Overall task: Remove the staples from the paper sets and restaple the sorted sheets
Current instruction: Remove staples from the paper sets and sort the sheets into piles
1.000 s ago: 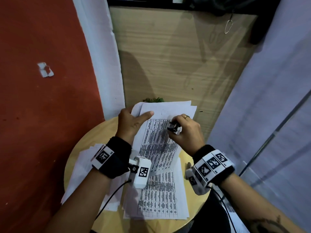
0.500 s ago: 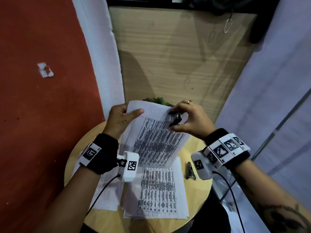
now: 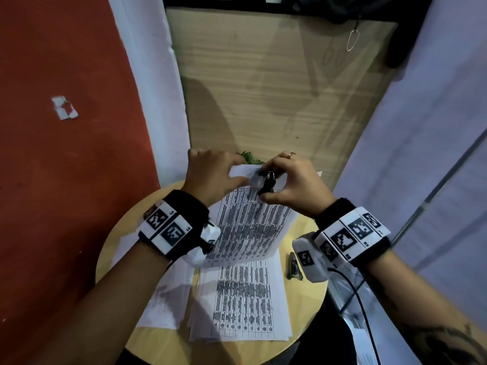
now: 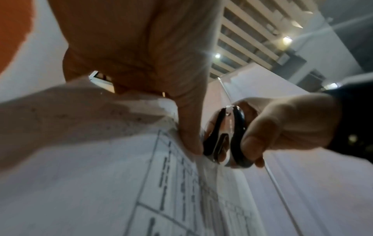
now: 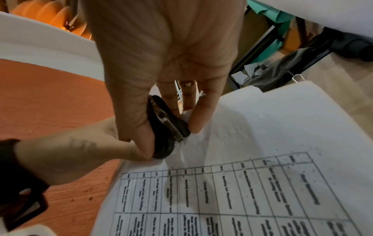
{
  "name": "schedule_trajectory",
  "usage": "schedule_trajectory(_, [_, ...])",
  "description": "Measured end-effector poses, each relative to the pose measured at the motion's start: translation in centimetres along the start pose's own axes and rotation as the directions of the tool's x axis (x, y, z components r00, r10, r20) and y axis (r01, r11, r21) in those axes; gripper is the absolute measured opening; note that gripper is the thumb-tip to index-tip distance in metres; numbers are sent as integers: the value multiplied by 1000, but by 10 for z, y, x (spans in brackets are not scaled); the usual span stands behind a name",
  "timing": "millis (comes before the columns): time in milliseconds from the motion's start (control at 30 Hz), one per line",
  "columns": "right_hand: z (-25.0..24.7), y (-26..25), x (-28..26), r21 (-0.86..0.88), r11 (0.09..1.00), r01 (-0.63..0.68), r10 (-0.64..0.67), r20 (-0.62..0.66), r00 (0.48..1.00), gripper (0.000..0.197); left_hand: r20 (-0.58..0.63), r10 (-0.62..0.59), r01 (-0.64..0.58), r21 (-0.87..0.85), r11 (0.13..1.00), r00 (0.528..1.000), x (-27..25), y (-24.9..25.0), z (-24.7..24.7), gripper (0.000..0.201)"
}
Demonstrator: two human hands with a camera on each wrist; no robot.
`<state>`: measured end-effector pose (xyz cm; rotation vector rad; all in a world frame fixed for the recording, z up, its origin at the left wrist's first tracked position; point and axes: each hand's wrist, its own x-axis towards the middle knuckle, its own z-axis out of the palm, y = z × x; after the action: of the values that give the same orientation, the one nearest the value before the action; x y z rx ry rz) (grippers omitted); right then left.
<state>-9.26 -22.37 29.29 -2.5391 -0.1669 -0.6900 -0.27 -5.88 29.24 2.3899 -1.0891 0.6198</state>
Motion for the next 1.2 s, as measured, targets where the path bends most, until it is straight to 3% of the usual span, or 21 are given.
schedule_trajectory(167, [4, 3, -5, 36, 999, 14, -13, -25, 1000, 44, 125, 4, 36, -320, 947, 992, 2, -10, 5, 42])
schedule_trajectory(333, [6, 4, -8, 38, 999, 16, -15, -41, 999, 45, 108, 11, 43, -485, 874, 994, 1, -15, 5, 36])
schedule_trajectory(433, [8, 3, -8, 45, 999, 29, -25, -77, 997, 43, 92, 9, 39, -499, 866, 996, 1, -15, 4, 34])
schedule_trajectory(500, [12, 0, -10, 66, 994, 87, -73, -185, 980, 41, 96, -16, 61, -493, 868, 995, 2, -15, 4, 33])
schedule_trajectory(600, [17, -6, -13, 28, 977, 209, -190, -313, 930, 38, 123, -29, 87, -496, 864, 992, 4, -15, 2, 49])
schedule_trajectory(900, [14, -8, -11, -9, 941, 338, -328, -273, 905, 36, 158, 3, 99, -636, 765, 987, 3, -9, -6, 52])
schedule_trajectory(1200, [10, -7, -11, -131, 923, 362, -384, -228, 895, 36, 178, 17, 102, -638, 763, 984, 0, -5, -9, 52])
